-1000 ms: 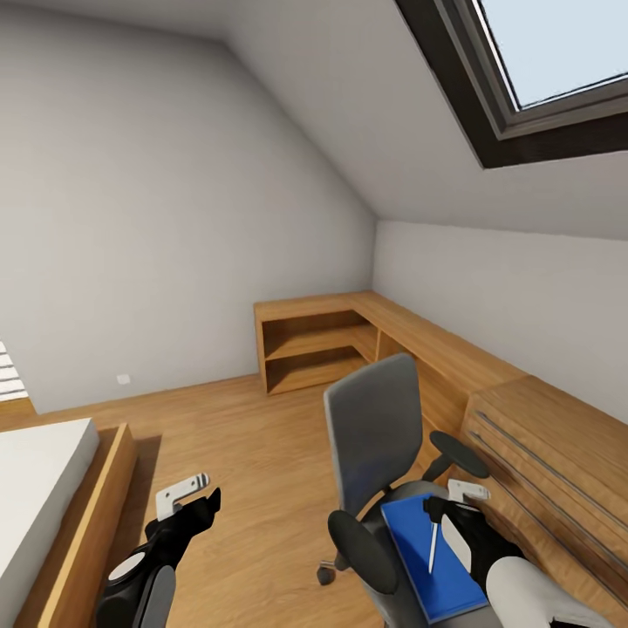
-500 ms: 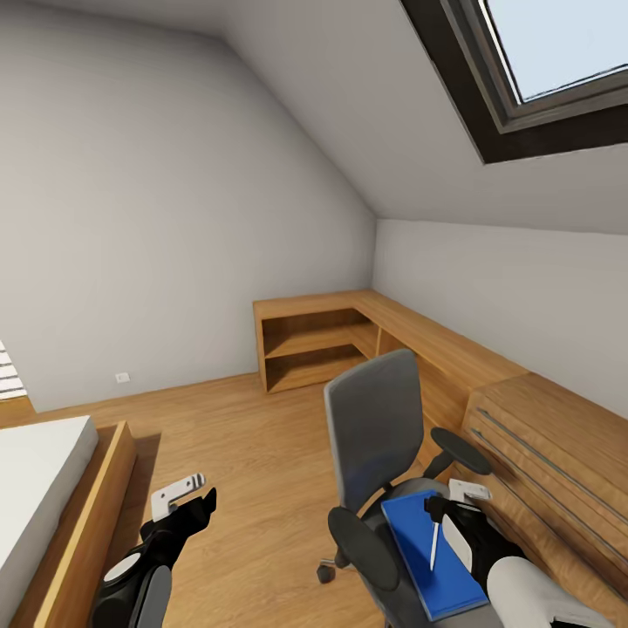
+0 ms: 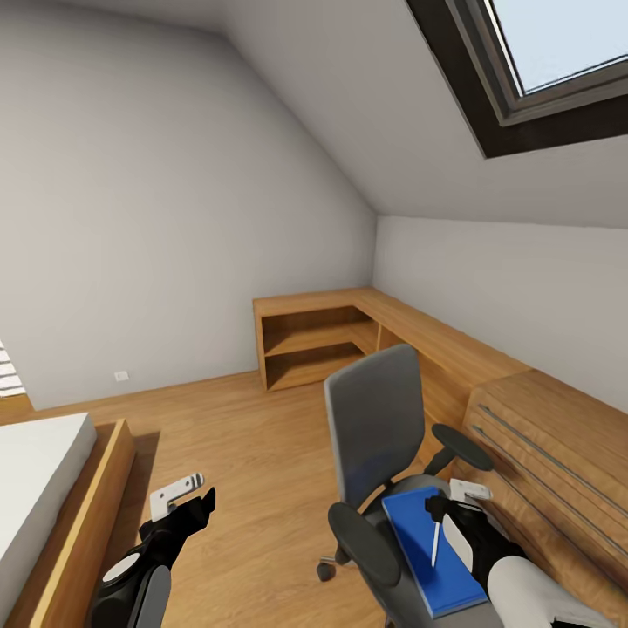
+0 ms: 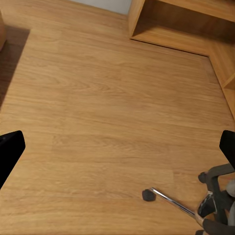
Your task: In the bedroom, organize the workspace by keeping the computer under the desk, ensuring the monitor is on the desk, placing the keyboard on the desk next to the monitor, placing the mouse on the desk next to the keyboard, moving the folder from the swivel chair onto the desk next to the mouse, stacking the notebook on top of the folder with the pen on top of the notebook, and positioning the swivel chair next to the desk.
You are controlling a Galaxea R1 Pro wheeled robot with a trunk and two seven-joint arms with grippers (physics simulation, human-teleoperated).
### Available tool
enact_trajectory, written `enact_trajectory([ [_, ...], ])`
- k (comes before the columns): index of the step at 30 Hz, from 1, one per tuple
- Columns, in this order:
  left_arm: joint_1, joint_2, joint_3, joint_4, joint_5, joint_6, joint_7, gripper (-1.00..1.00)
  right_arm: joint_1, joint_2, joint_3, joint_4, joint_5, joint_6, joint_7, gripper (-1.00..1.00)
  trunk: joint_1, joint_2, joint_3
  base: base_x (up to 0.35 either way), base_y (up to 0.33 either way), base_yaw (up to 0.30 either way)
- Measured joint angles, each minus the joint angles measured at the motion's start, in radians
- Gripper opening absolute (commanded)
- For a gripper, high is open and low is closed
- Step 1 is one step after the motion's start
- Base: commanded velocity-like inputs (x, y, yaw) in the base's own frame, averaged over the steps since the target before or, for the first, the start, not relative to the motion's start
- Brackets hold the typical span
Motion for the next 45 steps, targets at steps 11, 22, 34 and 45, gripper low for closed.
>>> enact_trajectory([
  [11, 0.000, 0.000, 0.000, 0.001, -0.001, 0.000, 0.001, 1.00, 0.000, -0.001, 0.000, 0.000, 0.000, 0.000, 0.000, 1.00, 0.042, -0.077, -0.035, 0.000, 0.000, 0.000],
  [22, 0.000, 0.000, -0.001, 0.001, -0.001, 0.000, 0.000, 1.00, 0.000, -0.001, 0.000, 0.000, -0.001, -0.001, 0.002, 1.00, 0.084, -0.154, -0.069, 0.000, 0.000, 0.000],
  [34, 0.000, 0.000, -0.001, 0.004, 0.000, 0.000, 0.000, 1.00, 0.000, -0.001, -0.004, -0.020, -0.001, -0.002, 0.002, 1.00, 0.130, -0.238, -0.107, 0.000, 0.000, 0.000],
  [45, 0.000, 0.000, -0.005, 0.019, 0.000, 0.003, -0.002, 1.00, 0.000, -0.001, -0.004, -0.024, -0.001, -0.002, 0.003, 1.00, 0.142, -0.259, -0.116, 0.000, 0.000, 0.000],
])
